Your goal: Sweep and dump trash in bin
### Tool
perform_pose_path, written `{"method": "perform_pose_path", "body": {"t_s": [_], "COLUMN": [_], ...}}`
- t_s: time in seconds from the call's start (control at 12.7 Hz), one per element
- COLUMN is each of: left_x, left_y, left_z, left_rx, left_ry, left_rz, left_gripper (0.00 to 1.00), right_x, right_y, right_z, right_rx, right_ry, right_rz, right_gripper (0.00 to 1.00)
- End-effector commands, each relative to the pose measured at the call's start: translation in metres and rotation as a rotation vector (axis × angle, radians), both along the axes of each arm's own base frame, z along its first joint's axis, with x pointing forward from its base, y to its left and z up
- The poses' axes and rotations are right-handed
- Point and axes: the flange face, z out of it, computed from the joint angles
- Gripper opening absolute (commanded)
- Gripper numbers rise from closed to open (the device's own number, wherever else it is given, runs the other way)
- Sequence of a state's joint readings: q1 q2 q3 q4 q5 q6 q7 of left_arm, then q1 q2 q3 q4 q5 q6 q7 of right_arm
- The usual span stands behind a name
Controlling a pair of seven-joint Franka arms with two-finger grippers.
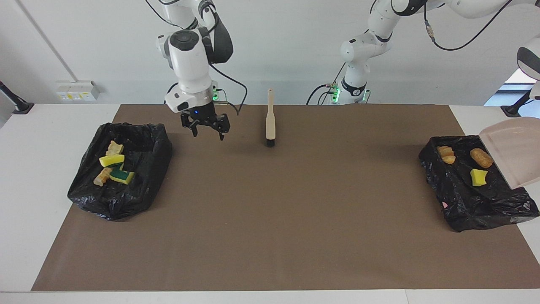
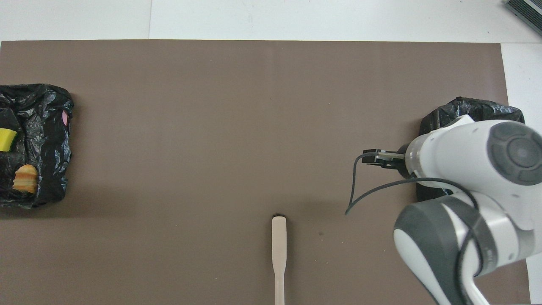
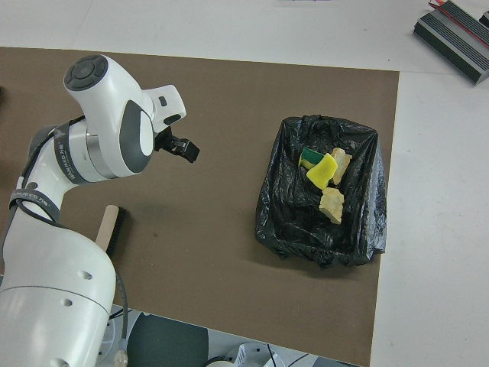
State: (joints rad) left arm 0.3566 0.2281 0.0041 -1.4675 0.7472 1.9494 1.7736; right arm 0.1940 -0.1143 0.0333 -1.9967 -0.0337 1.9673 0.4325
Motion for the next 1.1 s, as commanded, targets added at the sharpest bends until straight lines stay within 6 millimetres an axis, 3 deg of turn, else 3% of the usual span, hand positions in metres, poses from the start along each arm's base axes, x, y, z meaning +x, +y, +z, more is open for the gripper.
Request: {"method": "perform_pose_path", "body": {"t_s": [0.0, 0.24, 0.39, 0.63, 0.71, 0.94, 1.02], "left_x": [0.004, 0.017, 0.024, 0.03, 0.029, 0.028, 0.022], "left_y": [-0.037, -0.068, -0.107, -0.184, -0.203, -0.289, -0.32], "left_z": [-0.002, -0.007, -0.024, -0.056, -0.062, -0.085, -0.101], "left_rx": [-0.098, -0.235, -0.359, -0.465, -0.483, -0.583, -0.611], "left_ry": [-0.033, -0.064, -0.122, -0.157, -0.16, -0.203, -0.218], "left_rz": [-0.011, -0.001, 0.097, 0.274, 0.341, 0.549, 0.679], "left_gripper": [0.0, 0.0, 0.0, 0.0, 0.0, 0.0, 0.0], "right_x": [0.011, 0.0, -0.012, -0.019, -0.023, -0.022, -0.022], "right_y": [-0.03, -0.069, -0.095, -0.11, -0.113, -0.128, -0.13], "right_z": [0.061, 0.12, 0.162, 0.168, 0.161, 0.153, 0.153], "right_rx": [-0.056, -0.06, -0.05, -0.011, -0.007, -0.01, -0.01], "right_ry": [-0.023, 0.037, 0.064, 0.075, 0.088, 0.104, 0.106], "right_rz": [0.034, 0.04, -0.001, 0.022, 0.024, 0.136, 0.138], "right_gripper": [1.0, 1.0, 1.0, 1.0, 1.0, 1.0, 1.0]}}
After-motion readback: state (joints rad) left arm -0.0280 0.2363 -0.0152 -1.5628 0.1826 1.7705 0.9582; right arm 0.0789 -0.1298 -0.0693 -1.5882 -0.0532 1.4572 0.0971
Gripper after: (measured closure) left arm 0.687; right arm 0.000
